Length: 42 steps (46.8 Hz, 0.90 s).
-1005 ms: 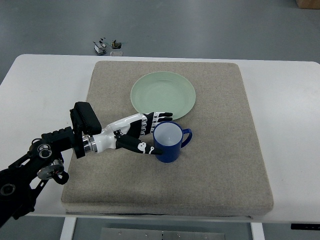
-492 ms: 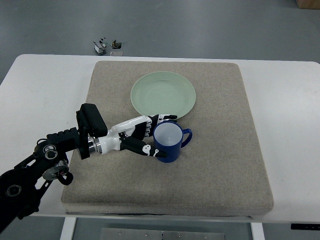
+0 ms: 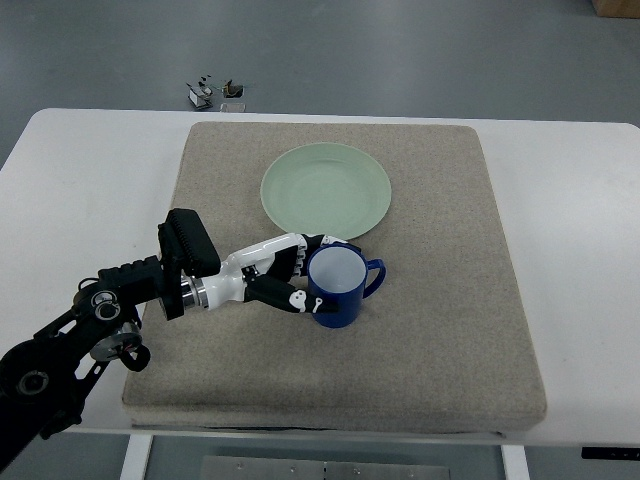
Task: Place cup left of plate with left hand
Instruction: 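Close the left hand fingers around the blue mug body, then carry the blue mug with the left hand past the plate's near side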
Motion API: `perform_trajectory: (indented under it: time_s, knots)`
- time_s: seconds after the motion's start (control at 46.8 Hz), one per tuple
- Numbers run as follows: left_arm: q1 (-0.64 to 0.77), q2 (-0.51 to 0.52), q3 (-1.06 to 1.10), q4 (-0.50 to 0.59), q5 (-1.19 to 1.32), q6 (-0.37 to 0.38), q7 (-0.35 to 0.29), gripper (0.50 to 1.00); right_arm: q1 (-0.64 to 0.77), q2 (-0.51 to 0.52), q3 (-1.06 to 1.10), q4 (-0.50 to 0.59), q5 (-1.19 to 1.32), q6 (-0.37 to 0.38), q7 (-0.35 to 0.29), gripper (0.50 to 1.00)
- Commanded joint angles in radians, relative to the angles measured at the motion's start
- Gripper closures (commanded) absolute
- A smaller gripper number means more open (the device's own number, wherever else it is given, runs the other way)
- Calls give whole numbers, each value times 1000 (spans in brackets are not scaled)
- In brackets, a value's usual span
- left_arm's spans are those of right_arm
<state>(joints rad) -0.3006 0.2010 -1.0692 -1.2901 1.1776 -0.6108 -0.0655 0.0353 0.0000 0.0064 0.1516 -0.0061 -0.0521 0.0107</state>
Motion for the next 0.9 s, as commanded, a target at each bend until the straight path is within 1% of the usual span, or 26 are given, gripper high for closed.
perform_trajectory:
  time_s: [0.0, 0.107, 0.171, 0.321, 0.385, 0.599, 0.748, 0.876]
  knots:
    - [0, 0, -1, 0, -1, 0, 0, 709, 0, 0, 0, 0, 0, 0, 0, 566]
    - [0, 0, -1, 0, -1, 0, -2, 722, 0, 0, 1, 0, 0, 0, 0, 566]
    - [0, 0, -3, 0, -3, 0, -2, 765, 0, 0, 0, 0, 0, 0, 0, 566]
    - [-5, -2, -23, -5, -6, 0, -4, 806, 0, 0, 0, 0, 0, 0, 0, 566]
    - [-12, -2, -32, -6, -7, 0, -5, 838, 0, 0, 0, -1, 0, 0, 0, 566]
    - [-37, -3, -129, -5, -13, 0, -8, 902, 0, 0, 0, 0, 0, 0, 0, 566]
    - [-74, -5, -215, 6, -16, 0, -8, 902, 0, 0, 0, 0, 0, 0, 0, 566]
    - [-115, -5, -302, 81, -16, 0, -8, 902, 0, 0, 0, -1, 0, 0, 0, 566]
